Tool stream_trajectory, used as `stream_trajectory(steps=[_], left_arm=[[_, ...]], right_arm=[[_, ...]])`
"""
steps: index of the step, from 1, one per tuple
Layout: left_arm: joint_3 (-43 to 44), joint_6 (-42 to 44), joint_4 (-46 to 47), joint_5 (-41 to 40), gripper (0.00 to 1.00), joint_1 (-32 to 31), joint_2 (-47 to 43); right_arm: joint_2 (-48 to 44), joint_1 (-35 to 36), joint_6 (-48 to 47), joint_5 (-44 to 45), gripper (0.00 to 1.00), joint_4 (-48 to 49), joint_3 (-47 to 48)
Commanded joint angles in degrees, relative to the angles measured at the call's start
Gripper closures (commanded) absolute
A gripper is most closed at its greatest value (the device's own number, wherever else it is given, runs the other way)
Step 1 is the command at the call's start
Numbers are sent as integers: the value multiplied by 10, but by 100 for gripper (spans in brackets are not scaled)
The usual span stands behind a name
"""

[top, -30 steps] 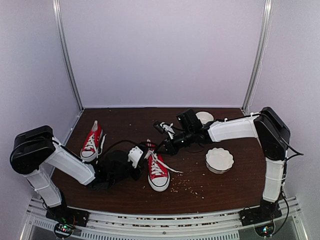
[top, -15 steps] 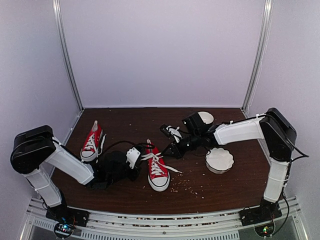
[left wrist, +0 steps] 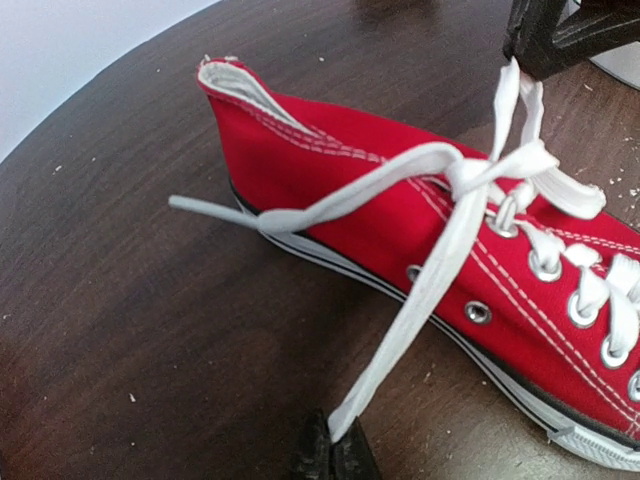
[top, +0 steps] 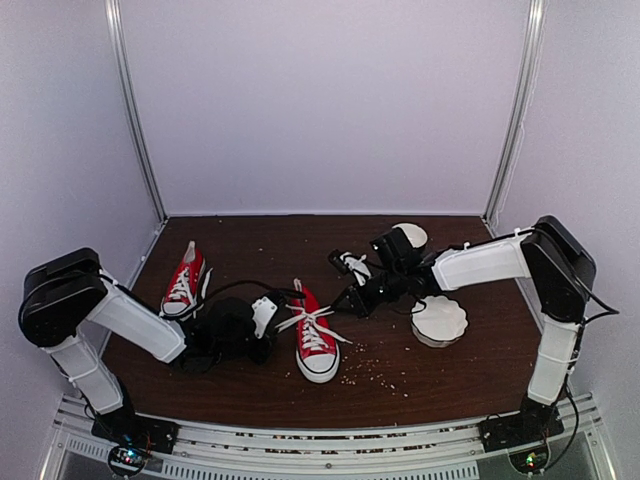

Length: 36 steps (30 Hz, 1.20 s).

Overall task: Tie the shoes
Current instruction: Tie the loops with the shoelace on the shoe.

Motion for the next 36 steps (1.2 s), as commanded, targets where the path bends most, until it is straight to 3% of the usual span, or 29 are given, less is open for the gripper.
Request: stream_trajectory(steps=[1, 10, 16, 18, 25, 29, 36], left_arm=[[11, -23, -40, 19, 100, 8, -6], [5, -34, -33, 34, 100, 25, -3], [4, -15, -5, 57, 100, 25, -1], [5, -10, 2, 68, 100, 25, 0], [-1, -6, 18, 81, 100, 25, -7], [1, -4, 19, 89, 100, 25, -3], [-4, -4, 23, 91, 100, 25, -4]], right_arm=[[-7, -15, 8, 18, 100, 13, -1], [-2, -37, 30, 15, 100, 34, -28], [-3, -35, 29, -78, 100, 100, -35], [-6, -29, 39, -101, 85, 124, -31], [31, -2, 119, -88, 46, 197, -14], [67, 12, 179, -88, 45, 239, 5], [103, 24, 200, -86, 42, 219, 40]])
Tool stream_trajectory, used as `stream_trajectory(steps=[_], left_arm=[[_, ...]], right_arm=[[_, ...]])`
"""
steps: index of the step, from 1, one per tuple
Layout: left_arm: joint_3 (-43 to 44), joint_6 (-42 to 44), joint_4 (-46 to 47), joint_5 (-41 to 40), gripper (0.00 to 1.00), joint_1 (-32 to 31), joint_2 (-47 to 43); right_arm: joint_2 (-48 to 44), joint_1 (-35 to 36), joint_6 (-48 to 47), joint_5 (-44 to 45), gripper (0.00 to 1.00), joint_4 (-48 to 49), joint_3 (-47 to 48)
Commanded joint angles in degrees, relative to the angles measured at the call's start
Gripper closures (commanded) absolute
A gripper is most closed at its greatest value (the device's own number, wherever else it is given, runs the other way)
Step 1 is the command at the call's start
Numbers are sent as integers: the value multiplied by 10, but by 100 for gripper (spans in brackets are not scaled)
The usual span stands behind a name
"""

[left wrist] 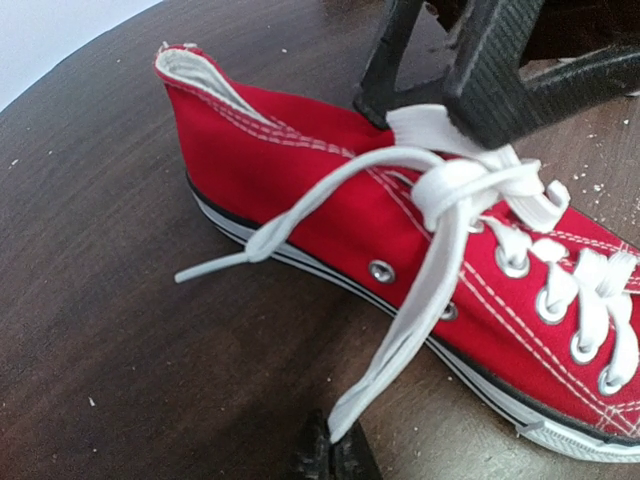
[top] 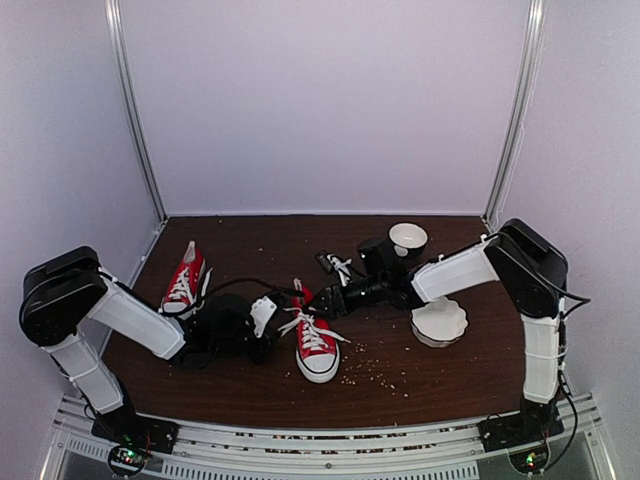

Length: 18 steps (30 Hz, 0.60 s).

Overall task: Tie the shoes
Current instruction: Tie the loops with the shoelace on the shoe.

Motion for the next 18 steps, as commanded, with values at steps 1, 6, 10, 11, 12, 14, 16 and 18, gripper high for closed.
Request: stream_trajectory(steps=[1, 6, 10, 11, 12, 14, 16, 18], left_arm=[[-8, 8, 34, 8, 100, 3, -4], [-9, 8, 37, 10, 100, 3, -3], [-13, 7, 38, 9, 100, 3, -4], [-13, 7, 38, 8, 100, 3, -4], [-14, 7, 38, 6, 100, 3, -4], [-15, 7, 37, 4, 100, 3, -5], [-15, 7, 38, 4, 100, 3, -5], [-16, 7, 37, 3, 100, 4, -4]], right_arm=[[15, 7, 32, -3, 42, 18, 26], [25, 12, 39, -16, 62, 14, 37], [18, 10, 36, -17, 81, 1, 35], [14, 10, 34, -17, 83, -2, 34], [11, 10, 32, -16, 87, -6, 32], [1, 8, 27, -13, 90, -14, 29], [-8, 8, 21, -13, 96, -20, 24], [-19, 7, 17, -10, 100, -21, 14]])
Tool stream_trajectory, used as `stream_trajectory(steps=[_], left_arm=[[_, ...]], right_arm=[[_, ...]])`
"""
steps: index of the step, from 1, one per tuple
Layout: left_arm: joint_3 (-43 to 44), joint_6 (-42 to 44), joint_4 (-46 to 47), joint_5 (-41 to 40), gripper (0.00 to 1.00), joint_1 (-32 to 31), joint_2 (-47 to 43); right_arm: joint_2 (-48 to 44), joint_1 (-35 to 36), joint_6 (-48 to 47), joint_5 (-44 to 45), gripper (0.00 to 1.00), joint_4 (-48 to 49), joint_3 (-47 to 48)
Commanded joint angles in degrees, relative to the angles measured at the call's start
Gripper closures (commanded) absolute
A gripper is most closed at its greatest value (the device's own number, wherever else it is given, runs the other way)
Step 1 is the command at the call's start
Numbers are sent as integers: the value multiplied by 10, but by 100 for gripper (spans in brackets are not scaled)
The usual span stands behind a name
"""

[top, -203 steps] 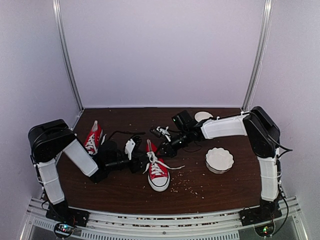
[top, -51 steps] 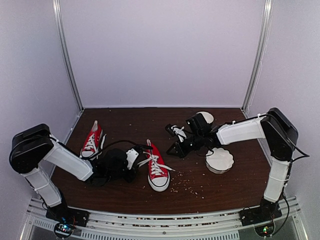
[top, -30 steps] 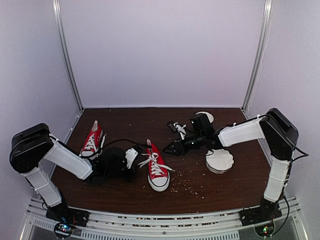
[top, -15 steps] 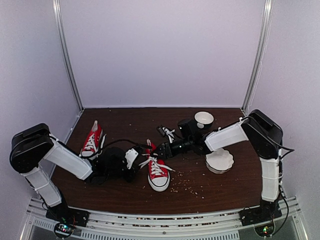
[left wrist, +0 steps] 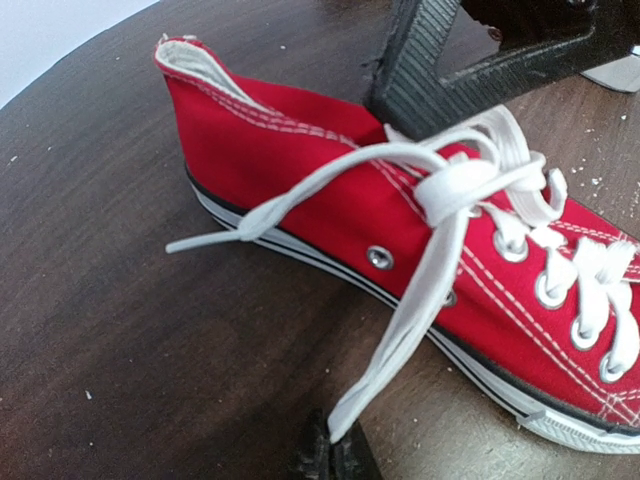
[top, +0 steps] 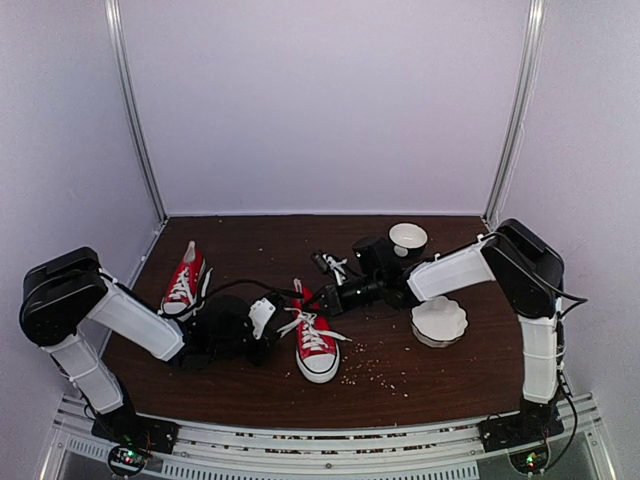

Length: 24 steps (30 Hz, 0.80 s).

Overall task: Tie the shoes
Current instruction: Tie the loops with the shoelace on the shoe.

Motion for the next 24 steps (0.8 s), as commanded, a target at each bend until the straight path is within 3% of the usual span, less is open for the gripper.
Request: stream_trajectory(steps=[1, 14, 24], left_arm=[[-5, 7, 24, 0, 100, 3, -3], [2, 9, 18, -9, 100, 4, 13], [14, 6, -34, -71, 100, 16, 11]], right_arm=[[-41, -3, -15, 6, 100, -9, -19], [-105, -34, -25, 48, 100, 8, -110], [-117, -39, -30, 60, 100, 21, -149]])
